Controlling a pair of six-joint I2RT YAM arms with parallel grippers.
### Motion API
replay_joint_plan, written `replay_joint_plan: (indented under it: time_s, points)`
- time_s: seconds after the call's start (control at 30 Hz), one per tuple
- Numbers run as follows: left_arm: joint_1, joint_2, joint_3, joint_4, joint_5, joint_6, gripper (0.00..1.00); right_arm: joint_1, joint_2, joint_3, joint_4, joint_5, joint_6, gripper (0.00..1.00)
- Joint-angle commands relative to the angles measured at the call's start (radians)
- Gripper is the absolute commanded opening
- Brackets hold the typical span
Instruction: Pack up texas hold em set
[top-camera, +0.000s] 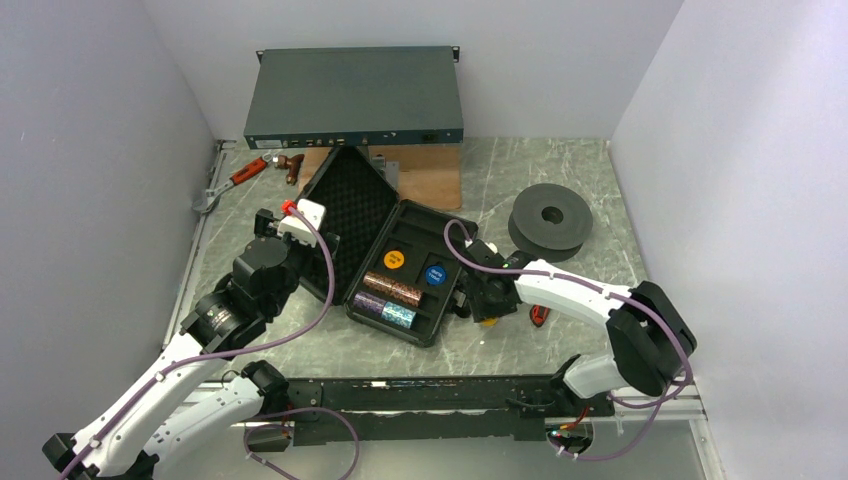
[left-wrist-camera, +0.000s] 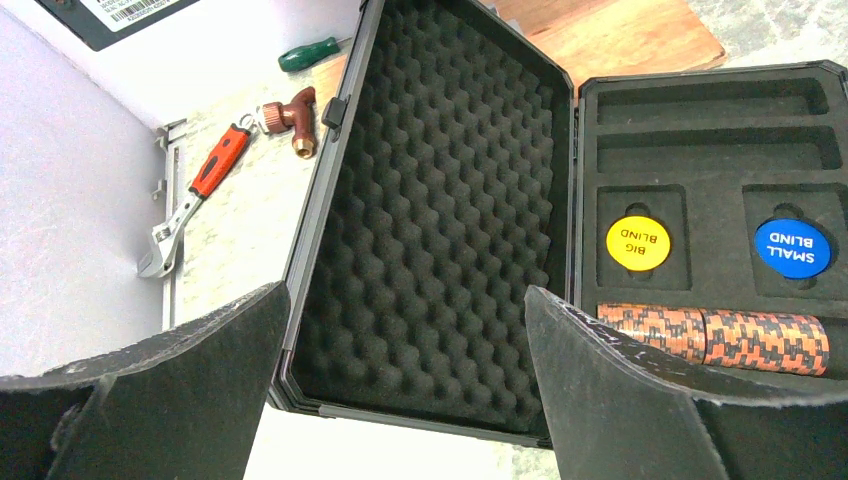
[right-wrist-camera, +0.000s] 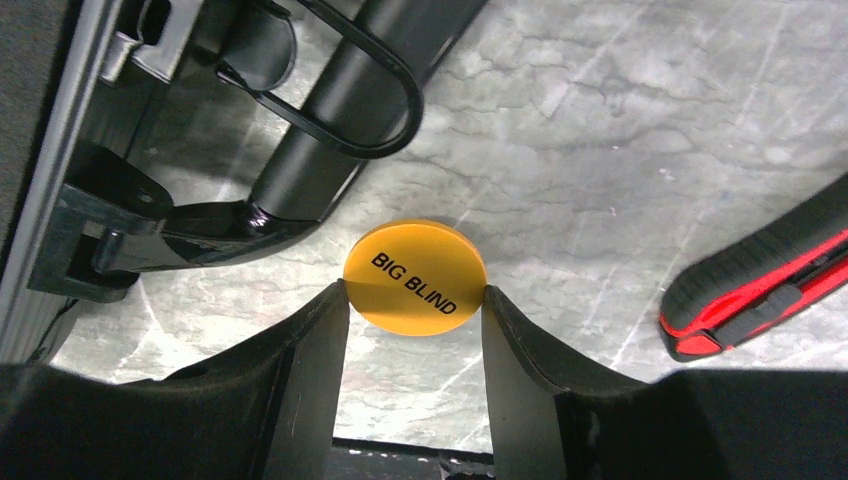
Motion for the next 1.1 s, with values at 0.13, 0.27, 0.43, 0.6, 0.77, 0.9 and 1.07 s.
replay_joint_plan:
  time_s: [0.13,0.27,0.43,0.6,0.77,0.9,1.07]
  points:
    - [0.001,-0.015,0.013,0.012,0.010,0.004,0.93,0.002,-0.063,0.087,-0.076,0.068,-0.034,0.36]
    - [0.001,-0.015,0.015,0.011,0.012,0.004,0.93,0.001,-0.068,0.126,-0.086,0.056,-0.048,0.35]
    - [0.001,-0.016,0.014,0.011,0.010,0.004,0.93,0.002,-0.058,0.186,-0.092,0.039,-0.071,0.35]
    - [0.001,-0.017,0.015,0.009,0.009,0.004,0.93,0.002,-0.030,0.246,-0.090,0.037,-0.096,0.35]
    - [0.001,-0.018,0.013,0.010,0.009,0.004,0.93,0.002,0.015,0.299,-0.064,0.005,-0.111,0.35]
    - [0.002,-0.018,0.013,0.010,0.011,0.004,0.93,0.006,0.065,0.360,-0.041,-0.025,-0.123,0.35]
    - [0.001,-0.021,0.012,0.012,0.006,0.005,0.93,0.018,0.137,0.430,-0.025,-0.038,-0.134,0.35]
